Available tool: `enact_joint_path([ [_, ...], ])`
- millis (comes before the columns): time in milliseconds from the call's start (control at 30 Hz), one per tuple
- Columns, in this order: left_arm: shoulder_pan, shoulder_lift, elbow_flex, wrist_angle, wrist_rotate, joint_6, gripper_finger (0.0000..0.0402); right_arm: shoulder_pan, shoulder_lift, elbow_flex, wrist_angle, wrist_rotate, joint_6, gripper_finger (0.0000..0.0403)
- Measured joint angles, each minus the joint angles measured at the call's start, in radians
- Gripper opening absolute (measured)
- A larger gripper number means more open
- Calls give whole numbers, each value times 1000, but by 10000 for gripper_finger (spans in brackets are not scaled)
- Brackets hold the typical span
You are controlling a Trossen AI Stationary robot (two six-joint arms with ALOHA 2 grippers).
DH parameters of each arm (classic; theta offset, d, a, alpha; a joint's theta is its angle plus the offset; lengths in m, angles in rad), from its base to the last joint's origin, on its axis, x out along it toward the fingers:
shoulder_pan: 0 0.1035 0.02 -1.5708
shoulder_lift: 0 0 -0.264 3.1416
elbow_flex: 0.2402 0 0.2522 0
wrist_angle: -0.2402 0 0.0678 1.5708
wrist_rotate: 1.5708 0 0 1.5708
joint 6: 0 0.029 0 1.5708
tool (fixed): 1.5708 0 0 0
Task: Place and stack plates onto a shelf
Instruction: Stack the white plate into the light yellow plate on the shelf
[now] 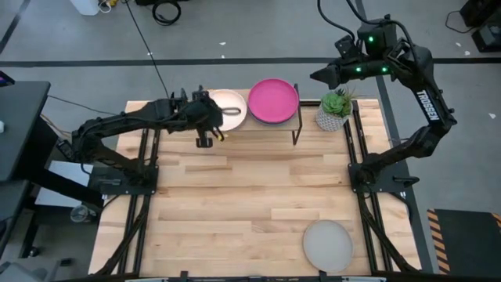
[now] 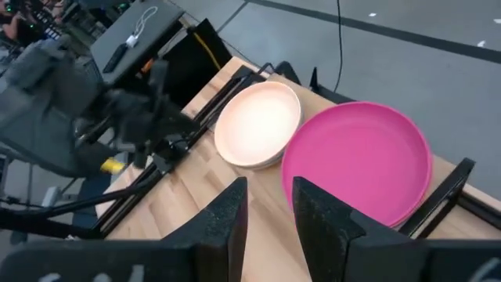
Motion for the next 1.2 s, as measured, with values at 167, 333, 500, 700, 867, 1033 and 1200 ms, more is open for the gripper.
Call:
enact_joint_path([
  [167,86,35,-2,3,105,-69,29,29,10,-1,3,-1,0,109],
  [333,158,82,-1,38,191,-112,29,87,25,-2,3,-4,0,109],
  [500,190,134,-1,50,253,-151,29,197,27,-2,-52,-47,-60,109],
  [700,163,108,-2,92,259,-152,20,385,37,-21,-236,21,-158,109],
  [867,117,23,-1,151,325,-172,6,529,27,-127,-273,73,-173,109],
  [1033,75,-42,-1,227,392,-258,7,664,-3,-344,-212,95,-135,112],
  [1200,14,-74,-1,301,395,-259,6,778,-48,-626,-31,40,-71,119],
])
